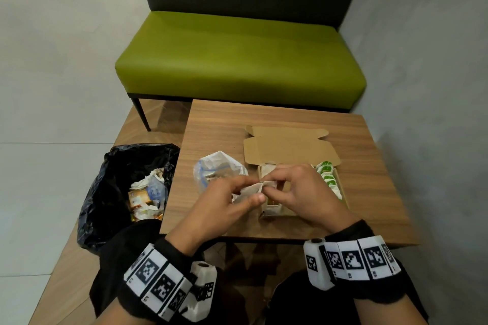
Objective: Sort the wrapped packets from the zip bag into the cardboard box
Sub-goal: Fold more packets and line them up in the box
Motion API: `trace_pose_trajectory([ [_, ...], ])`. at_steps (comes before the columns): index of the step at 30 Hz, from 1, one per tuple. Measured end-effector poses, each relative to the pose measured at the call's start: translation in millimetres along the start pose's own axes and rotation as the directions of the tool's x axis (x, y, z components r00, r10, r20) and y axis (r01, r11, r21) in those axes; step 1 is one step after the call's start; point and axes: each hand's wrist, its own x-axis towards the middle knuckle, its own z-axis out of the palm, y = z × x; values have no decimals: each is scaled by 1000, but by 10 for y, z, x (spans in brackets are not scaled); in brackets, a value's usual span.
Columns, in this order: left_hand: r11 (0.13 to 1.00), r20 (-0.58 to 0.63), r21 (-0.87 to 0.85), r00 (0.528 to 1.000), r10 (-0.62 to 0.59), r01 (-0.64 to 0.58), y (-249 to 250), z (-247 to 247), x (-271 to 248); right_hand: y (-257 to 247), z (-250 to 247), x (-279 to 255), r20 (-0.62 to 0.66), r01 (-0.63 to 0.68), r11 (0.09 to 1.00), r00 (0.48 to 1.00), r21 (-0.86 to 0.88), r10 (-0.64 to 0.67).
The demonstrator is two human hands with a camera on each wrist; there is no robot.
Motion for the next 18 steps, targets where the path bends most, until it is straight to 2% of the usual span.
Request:
trace_pose_trajectory([
  [4, 943, -9, -305, 989, -147, 137, -22, 94, 21, 6, -38, -2, 27, -154, 954, 988, 257, 152],
  [7, 851, -67, -498, 972, -227, 164, -31, 155, 22, -3, 0, -35, -20, -249, 813, 952, 527, 305],
  [9, 792, -112, -592, 957, -267, 151, -27, 186, 32, -9, 53, -50, -5, -288, 724, 928, 627, 373],
  [12, 764, -145, -632, 949, -282, 131, -18, 243, 52, -16, 148, -59, 13, -309, 642, 906, 702, 423],
  [18, 736, -176, -666, 931, -319, 126, -11, 339, 52, 34, 121, -84, -72, -275, 664, 893, 696, 445],
])
